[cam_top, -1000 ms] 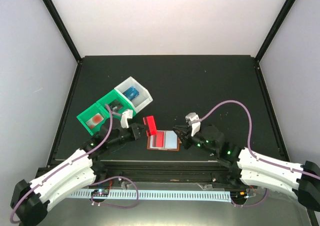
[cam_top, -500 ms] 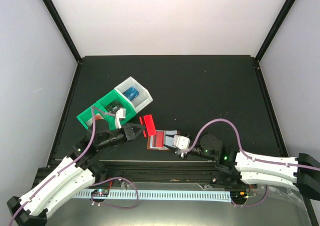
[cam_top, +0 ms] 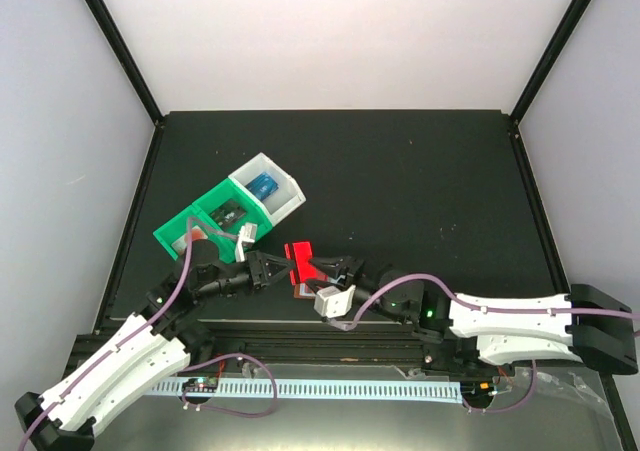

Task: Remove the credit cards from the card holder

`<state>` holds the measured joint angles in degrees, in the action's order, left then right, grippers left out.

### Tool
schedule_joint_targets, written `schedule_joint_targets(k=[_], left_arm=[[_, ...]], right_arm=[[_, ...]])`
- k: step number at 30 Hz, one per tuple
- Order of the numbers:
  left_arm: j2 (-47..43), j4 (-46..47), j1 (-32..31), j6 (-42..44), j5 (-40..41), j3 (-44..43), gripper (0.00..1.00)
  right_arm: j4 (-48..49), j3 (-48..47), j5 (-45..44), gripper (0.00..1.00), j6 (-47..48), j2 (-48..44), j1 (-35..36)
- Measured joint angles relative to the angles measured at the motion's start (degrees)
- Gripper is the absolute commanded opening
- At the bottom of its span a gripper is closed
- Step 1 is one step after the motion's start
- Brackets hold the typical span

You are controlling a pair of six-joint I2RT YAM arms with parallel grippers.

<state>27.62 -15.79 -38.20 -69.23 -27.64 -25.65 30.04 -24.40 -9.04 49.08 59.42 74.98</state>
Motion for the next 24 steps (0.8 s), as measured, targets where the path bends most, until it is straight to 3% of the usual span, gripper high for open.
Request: schedule_joint_targets(k=[7,17,20,24], left_arm=[[-0.04,0.39,0.00,-1.84,-1.20,1.18,0.02],[-2.51,0.44,0.00,-2.84,-0.94,1.49,0.02],[-2.93,0.46,0.00,-3.04,-0.96,1.49,0.02],[-2.97,0.55,0.00,-3.34,-1.07,1.49,0.02]], right_arm=[[0.22,-2.38,-2.64,0.55,6.40,3.74,1.29],[-2.27,-0.28,-2.45,0.62,6.29,0.28,2.75],[-2.25,0.46,-3.13,0.56,6.49,1.27,2.93],[-0.33,0.55,-5.16,0.38,7.56,3.02,3.41]])
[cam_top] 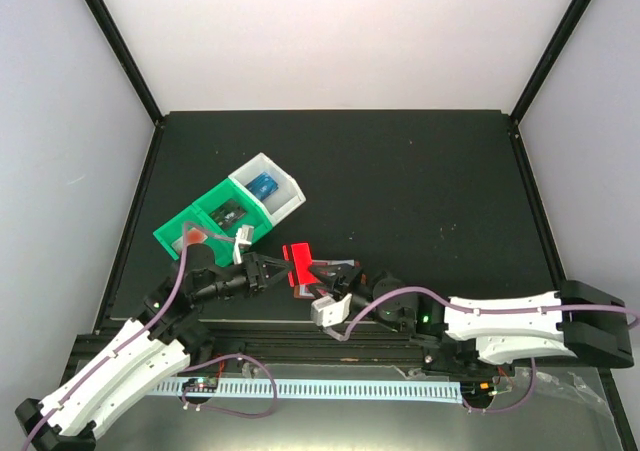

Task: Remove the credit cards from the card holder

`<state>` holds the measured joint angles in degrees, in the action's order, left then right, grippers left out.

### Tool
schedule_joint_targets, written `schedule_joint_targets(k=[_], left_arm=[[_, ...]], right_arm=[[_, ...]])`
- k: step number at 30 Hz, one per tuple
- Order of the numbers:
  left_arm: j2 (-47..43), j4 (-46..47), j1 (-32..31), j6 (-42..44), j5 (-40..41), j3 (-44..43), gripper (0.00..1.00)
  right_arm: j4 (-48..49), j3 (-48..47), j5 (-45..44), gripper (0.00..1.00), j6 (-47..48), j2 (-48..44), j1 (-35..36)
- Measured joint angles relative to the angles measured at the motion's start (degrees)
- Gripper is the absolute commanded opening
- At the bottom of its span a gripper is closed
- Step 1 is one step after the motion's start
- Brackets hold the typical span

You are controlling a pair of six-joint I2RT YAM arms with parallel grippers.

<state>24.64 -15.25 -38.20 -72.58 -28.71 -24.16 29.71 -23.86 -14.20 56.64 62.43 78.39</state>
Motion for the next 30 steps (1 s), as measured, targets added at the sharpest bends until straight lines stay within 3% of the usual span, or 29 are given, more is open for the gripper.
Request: schedule_joint_targets(k=[3,6,8,12,20,30], left_arm=[[-0.46,0.04,0.00,-0.20,-0.04,0.00,0.02],[-0.79,0.31,0.00,-0.63,-0.02,0.07,0.02],[-0.85,0.70,0.22,-1.01,-0.04,0.22,0.05],[-1.29,1.38,0.24,-1.90,-0.07,1.49,0.59],[-7.93,3.26,0.26,0.15,3.04,5.16,0.98],[-11.17,-3.15,0.26,15.30,7.61,-1.73,0.96]], right_arm=[[4.50,0.15,-2.80,0.30,1.49,2.14,0.13],[8.57,0.31,-5.11,0.04,2.91,4.09,0.50],[10.78,0.92,-6.21,0.01,3.96,4.83,1.07],[12.50,1.92,-7.34,0.01,3.96,4.79,1.81],[9.97,1.90,-12.02,0.01,-14.12,2.91,1.99],[-5.22,-1.88,-12.31,0.01,-52.70,-10.12,1.99]])
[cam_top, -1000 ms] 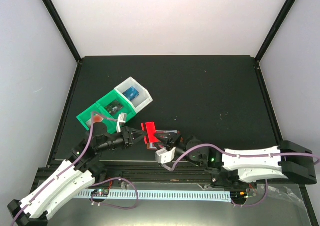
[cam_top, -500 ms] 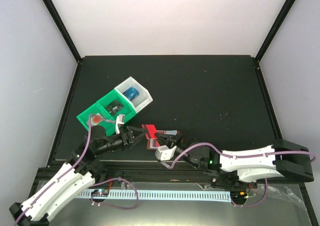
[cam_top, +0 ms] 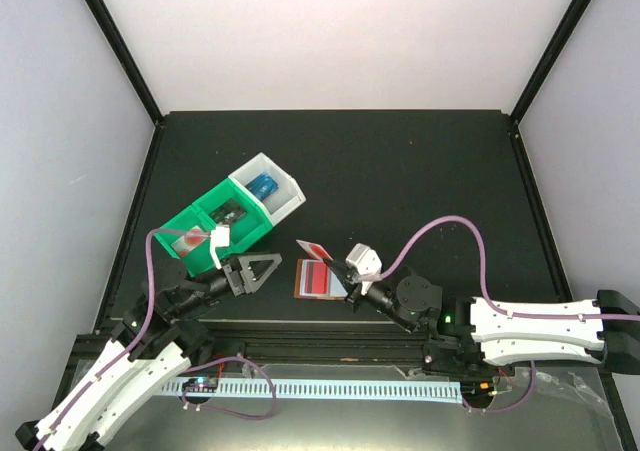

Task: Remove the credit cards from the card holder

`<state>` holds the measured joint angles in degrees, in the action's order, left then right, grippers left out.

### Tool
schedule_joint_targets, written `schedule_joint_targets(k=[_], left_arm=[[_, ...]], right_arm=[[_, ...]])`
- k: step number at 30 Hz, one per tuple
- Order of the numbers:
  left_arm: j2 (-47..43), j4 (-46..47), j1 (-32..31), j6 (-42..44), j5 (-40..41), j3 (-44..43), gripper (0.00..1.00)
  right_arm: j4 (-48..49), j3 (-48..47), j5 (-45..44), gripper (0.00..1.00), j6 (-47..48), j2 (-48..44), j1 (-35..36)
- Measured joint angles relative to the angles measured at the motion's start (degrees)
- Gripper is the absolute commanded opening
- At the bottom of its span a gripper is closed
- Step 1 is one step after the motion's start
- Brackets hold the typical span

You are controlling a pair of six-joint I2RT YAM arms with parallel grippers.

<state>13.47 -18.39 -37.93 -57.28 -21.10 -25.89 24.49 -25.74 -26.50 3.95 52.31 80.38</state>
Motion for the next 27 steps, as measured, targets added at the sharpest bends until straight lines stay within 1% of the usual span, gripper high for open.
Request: schedule_joint_targets(k=[3,4,7,12,15,19,24,26,27], left_arm=[[-0.20,-0.61,0.00,3.28,0.15,-0.94,0.92],[-0.46,-0.90,0.00,3.91,0.11,-0.94,0.91],[-1.84,-0.22,0.00,5.29,-0.83,-0.42,0.87],[-2.99,2.12,0.00,5.16,-4.59,1.11,0.81],[-2.99,4.00,0.00,4.72,-6.91,1.36,0.73],[-3.21,6.78,0.00,3.34,-9.22,1.97,0.57],[-3.74,10.47,0.00,0.37,-10.86,3.06,0.29],[-3.74,11.72,0.00,-0.81,-11.37,3.15,0.10],[-3.74,12.33,0.00,-1.36,-11.56,3.19,0.03]], right_arm=[[-2.40,-2.34,3.37,0.01,-13.86,-0.90,0.00],[-2.54,-2.45,4.02,0.01,-16.11,-0.92,0.00],[-2.71,-2.45,7.63,0.01,-27.52,-0.66,0.00],[-2.01,-2.45,10.82,0.01,-40.41,-0.46,0.00],[0.76,-2.40,11.76,0.01,-45.24,-0.11,0.00],[4.28,-2.25,12.92,0.01,-49.79,0.44,0.00],[7.23,-2.51,14.45,0.01,-52.72,1.81,-0.04],[7.78,-2.86,15.15,0.01,-53.57,3.19,-0.04],[8.17,-2.95,15.39,0.01,-54.01,3.91,-0.04]])
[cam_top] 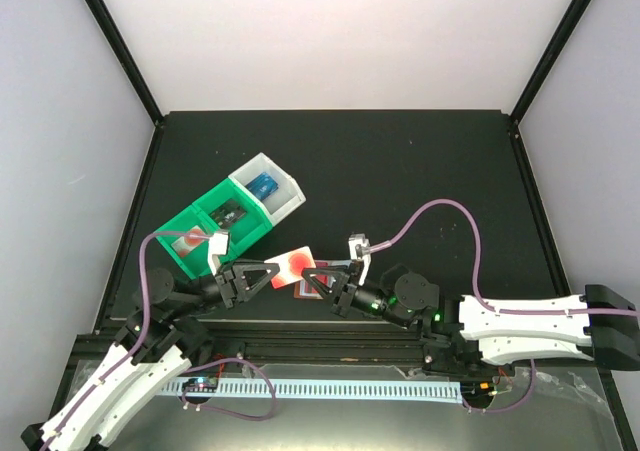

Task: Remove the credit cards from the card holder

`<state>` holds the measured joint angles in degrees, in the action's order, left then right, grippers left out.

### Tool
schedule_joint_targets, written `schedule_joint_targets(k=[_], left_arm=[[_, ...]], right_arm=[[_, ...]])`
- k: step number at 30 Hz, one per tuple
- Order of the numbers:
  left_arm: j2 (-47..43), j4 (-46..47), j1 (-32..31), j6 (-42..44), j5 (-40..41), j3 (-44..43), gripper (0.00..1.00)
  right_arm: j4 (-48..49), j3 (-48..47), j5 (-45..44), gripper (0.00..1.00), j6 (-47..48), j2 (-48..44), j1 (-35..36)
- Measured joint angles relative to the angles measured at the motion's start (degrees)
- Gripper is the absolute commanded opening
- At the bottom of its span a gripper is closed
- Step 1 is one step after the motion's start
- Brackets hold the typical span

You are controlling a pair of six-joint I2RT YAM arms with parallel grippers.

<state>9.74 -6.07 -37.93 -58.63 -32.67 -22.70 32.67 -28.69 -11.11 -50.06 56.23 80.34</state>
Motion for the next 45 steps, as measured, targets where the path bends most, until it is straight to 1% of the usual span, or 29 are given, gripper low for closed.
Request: schedule_joint_targets(k=[7,10,15,17,20,22,23,24,25,31,37,40,45], left_arm=[[-0.13,0.55,0.09,-1.60,-0.13,0.26,0.02],[-0.52,0.22,0.09,-1.62,0.11,0.31,0.02],[-0.81,-1.14,0.09,-1.31,1.01,0.33,0.02],[-0.81,-3.23,0.09,-0.46,2.10,0.04,0.02],[-0.74,-7.82,0.09,1.55,4.37,-1.92,0.02],[-0.24,-11.63,0.09,3.41,6.43,-4.26,0.02],[0.22,-12.98,0.09,4.20,7.34,-5.27,0.01],[1.25,-15.28,0.09,5.29,8.74,-6.93,0.02],[2.38,-17.11,0.09,6.34,10.08,-8.39,0.02],[12.55,-29.90,0.09,12.46,19.80,-17.81,0.02],[19.61,-38.88,1.20,16.17,28.57,-24.39,0.01],[22.60,-42.32,4.63,17.75,31.23,-27.23,0.02],[26.49,-44.94,14.47,20.59,30.97,-28.74,0.02]], right_arm=[[1.66,0.02,0.79,0.01,-2.25,1.07,0.00],[1.55,0.07,0.81,0.07,-2.73,1.07,0.00],[1.05,0.55,0.85,0.35,-2.45,1.03,-0.07],[0.55,1.09,1.22,0.49,-1.18,0.76,-0.04],[0.22,3.10,2.05,0.70,0.13,-0.52,-0.04],[0.11,4.96,2.60,0.80,0.44,-1.66,-0.07],[-0.09,5.97,2.86,0.87,0.79,-2.25,-0.07],[-0.42,6.73,3.15,0.96,0.87,-2.73,-0.07],[-0.81,7.26,3.34,0.99,0.76,-3.13,-0.07],[-3.93,8.04,5.31,1.00,3.37,-6.47,-0.07],[-9.25,8.04,5.33,1.00,6.45,-11.74,-0.07],[-11.89,8.04,4.81,1.00,7.98,-14.47,-0.07],[-16.46,8.04,3.72,1.00,10.56,-18.82,-0.07]])
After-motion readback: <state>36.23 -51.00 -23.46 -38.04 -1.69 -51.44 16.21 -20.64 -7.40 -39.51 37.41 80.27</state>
